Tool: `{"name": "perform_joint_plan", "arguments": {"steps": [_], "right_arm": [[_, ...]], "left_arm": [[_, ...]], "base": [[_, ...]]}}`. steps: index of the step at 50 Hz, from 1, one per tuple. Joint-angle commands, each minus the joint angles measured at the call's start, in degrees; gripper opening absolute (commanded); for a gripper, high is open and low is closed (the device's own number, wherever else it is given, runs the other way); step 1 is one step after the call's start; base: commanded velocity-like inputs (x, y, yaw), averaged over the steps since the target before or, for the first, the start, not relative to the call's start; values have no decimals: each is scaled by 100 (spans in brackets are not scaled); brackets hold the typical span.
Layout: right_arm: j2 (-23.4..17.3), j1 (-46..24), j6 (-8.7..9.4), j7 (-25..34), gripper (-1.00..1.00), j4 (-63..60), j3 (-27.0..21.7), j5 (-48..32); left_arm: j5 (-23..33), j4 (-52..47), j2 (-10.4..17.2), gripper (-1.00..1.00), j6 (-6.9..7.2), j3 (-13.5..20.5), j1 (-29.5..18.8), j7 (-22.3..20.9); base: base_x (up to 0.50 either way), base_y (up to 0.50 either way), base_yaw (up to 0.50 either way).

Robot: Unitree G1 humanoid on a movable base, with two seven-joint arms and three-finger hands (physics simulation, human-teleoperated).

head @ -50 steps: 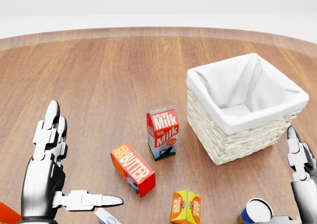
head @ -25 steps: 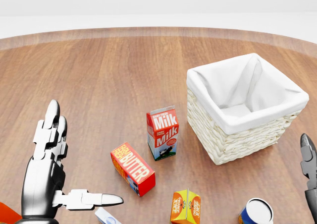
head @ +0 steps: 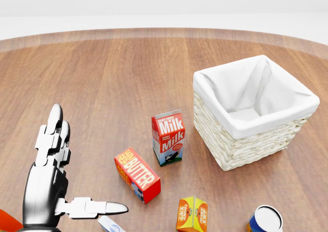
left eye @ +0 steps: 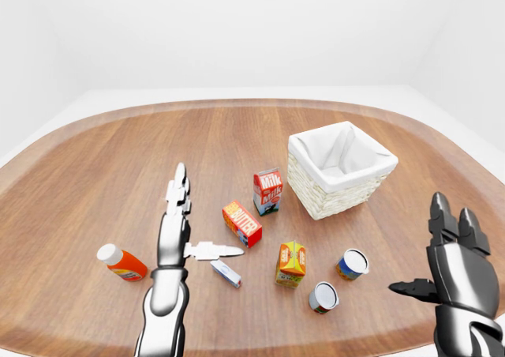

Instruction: Pick up the alphabet soup and the tomato sauce, and put them in the basket.

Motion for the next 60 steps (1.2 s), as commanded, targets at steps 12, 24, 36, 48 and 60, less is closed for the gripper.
{"name": "perform_joint_plan", "arguments": {"steps": [12,24,36,48,60], "right_arm": [[-144,182,0,-1574,100,94,624,-1774],[-522,346,0,-2050,100,214,1165,-2115],[-695,425,0,-2224,100,263,1421,-2196],[-733,513,0,-2397,100,290,1526,-2346],[-856,539,0,-2601,100,456,1762,-2550]], "left_arm": [[-5,26,7,100,0,-4,17,-2],[-9,20,8,100,0,2,13,-10],[-9,30,6,100,0,3,-1,-9],[-4,-37,5,100,0,-9,27,-12],[-9,-21,7,100,0,-3,27,-16]], "base": [[0,0,0],[0,0,0],[0,0,0],[0,0,0],[0,0,0]]}}
